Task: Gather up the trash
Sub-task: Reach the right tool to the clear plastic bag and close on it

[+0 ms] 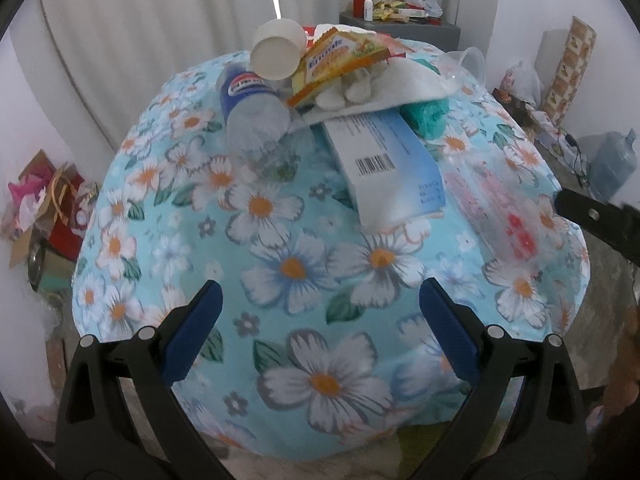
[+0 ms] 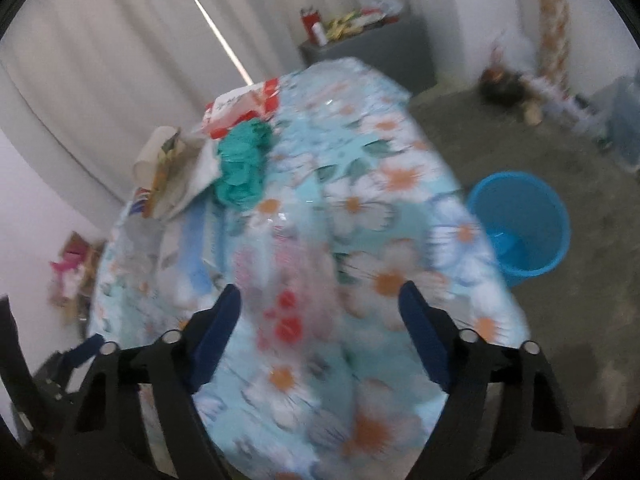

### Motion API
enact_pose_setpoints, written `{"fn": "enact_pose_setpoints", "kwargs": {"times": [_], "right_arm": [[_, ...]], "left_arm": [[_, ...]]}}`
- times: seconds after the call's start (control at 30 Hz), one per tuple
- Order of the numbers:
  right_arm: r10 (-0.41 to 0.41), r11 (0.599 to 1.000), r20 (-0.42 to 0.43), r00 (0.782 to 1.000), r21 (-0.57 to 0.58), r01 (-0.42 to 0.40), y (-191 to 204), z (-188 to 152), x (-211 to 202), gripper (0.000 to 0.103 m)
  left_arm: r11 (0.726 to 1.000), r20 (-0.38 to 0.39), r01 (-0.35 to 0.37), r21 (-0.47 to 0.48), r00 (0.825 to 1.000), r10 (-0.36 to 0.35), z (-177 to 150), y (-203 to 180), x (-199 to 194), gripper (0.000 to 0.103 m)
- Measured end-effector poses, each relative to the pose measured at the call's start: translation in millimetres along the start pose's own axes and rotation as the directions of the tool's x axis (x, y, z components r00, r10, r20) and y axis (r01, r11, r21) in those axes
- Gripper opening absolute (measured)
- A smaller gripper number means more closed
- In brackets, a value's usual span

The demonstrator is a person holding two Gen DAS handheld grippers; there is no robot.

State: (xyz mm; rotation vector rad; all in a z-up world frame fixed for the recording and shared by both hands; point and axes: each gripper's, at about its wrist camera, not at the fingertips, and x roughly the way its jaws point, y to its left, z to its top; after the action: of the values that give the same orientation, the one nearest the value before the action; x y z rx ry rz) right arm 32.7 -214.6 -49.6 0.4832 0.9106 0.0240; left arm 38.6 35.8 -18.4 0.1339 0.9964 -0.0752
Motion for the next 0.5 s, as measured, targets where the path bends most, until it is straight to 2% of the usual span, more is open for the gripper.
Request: {"fn": "enact_pose_setpoints", "kwargs": {"times": [0.1, 0.2, 0.27, 0.3, 0.33, 0.43, 0.5], "right_arm": [[0.05, 0.999, -0.053, 0.997, 0.021, -0.049, -1, 9, 26, 0.067], [0.072, 0.997, -0.141, 0.987, 0.052, -0.065, -6, 12, 56, 0.052], [0.044, 0.999, -0.144, 0.989, 0.01, -0.043, 0, 14, 59, 0.046], [0.021, 0.999, -0.155, 0.988, -0.022, -0.025, 4, 14, 59, 0.036], [0.003, 0.999, -0.156, 0.988, -0.038, -0.009, 6, 14, 60, 0.034], [-0.036, 0.997, -0.152, 0.988, -0.075, 0.025, 8, 13, 56, 0.016], [-0.041, 0.997, -0.15, 0.988, -0.07, 0.03, 3, 13, 51, 0.013]], "left_arm": [[1.0, 0.021, 0.001, 0.03, 1.0, -0.001, 9, 4, 1, 0.095], [0.998, 0.05, 0.003, 0.061, 0.999, -0.006, 17, 6, 1, 0.095], [0.997, 0.065, 0.008, 0.075, 0.998, -0.013, 21, 7, 0, 0.095], [0.997, 0.073, 0.015, 0.081, 0.997, -0.021, 24, 7, 1, 0.095], [0.996, 0.08, 0.022, 0.083, 0.996, -0.029, 26, 8, 1, 0.095], [0.996, 0.096, 0.052, 0.079, 0.994, -0.059, 34, 8, 4, 0.095], [0.993, 0.102, 0.087, 0.076, 0.99, -0.095, 39, 8, 5, 0.095]]}}
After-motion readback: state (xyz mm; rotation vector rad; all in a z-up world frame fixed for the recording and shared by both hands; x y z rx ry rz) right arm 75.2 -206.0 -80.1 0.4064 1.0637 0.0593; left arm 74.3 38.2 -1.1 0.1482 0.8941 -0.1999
